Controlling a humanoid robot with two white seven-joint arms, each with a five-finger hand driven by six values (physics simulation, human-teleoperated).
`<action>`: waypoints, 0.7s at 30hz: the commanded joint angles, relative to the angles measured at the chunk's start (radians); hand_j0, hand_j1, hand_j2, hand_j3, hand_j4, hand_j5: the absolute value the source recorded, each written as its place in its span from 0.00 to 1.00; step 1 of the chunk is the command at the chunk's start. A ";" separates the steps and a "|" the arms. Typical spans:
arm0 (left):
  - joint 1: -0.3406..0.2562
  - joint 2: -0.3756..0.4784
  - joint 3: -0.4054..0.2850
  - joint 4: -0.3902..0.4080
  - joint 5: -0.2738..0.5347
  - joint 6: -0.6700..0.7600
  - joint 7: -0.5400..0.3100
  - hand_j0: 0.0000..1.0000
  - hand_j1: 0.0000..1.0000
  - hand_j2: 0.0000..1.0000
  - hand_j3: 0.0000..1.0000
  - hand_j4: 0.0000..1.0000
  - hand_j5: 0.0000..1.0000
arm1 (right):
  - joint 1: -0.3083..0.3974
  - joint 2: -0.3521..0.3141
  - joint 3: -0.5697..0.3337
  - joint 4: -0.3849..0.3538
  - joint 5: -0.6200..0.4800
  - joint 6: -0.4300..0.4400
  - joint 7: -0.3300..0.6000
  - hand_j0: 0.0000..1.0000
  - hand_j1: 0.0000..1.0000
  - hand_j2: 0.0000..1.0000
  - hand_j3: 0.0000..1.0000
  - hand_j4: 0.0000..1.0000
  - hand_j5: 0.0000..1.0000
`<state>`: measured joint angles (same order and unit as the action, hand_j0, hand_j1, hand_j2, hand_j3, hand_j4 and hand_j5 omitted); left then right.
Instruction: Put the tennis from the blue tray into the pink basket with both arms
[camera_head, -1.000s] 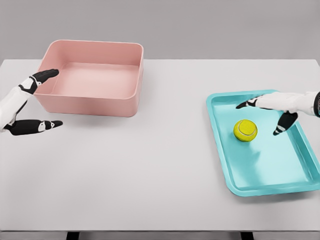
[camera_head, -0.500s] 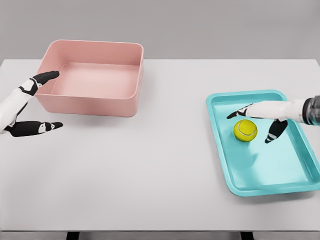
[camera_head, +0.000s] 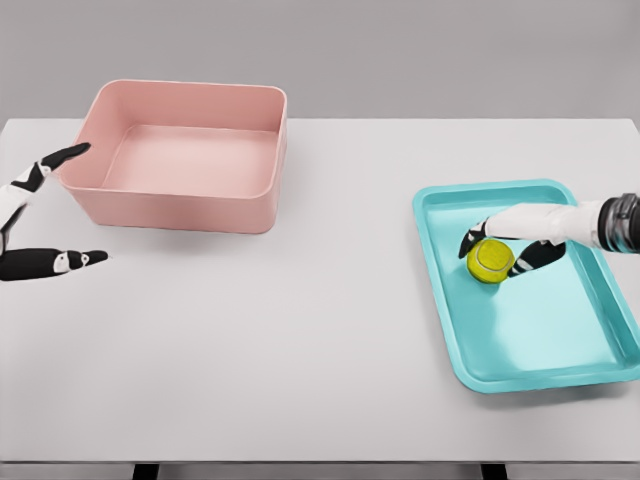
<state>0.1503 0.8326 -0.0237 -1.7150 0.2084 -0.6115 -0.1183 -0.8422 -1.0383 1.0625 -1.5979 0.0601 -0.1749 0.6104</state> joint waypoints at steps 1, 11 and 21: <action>0.003 0.066 -0.013 -0.006 0.109 0.001 0.000 1.00 1.00 1.00 1.00 1.00 1.00 | 0.000 0.009 0.002 -0.001 -0.005 0.000 0.001 0.50 0.50 0.50 0.50 0.50 0.50; 0.080 0.183 -0.163 -0.041 0.241 0.001 0.000 1.00 1.00 1.00 1.00 1.00 1.00 | -0.006 0.017 -0.029 0.001 -0.013 -0.015 0.001 0.23 0.23 0.23 0.23 0.23 0.23; 0.224 0.292 -0.162 -0.041 0.324 0.001 0.002 1.00 1.00 1.00 1.00 1.00 1.00 | -0.001 0.075 -0.182 -0.145 -0.017 -0.149 0.001 0.25 0.25 0.25 0.25 0.25 0.25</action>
<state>0.3743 1.1025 -0.1849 -1.7559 0.5174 -0.6114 -0.1172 -0.8422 -0.9900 0.8995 -1.7047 0.0476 -0.2968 0.6115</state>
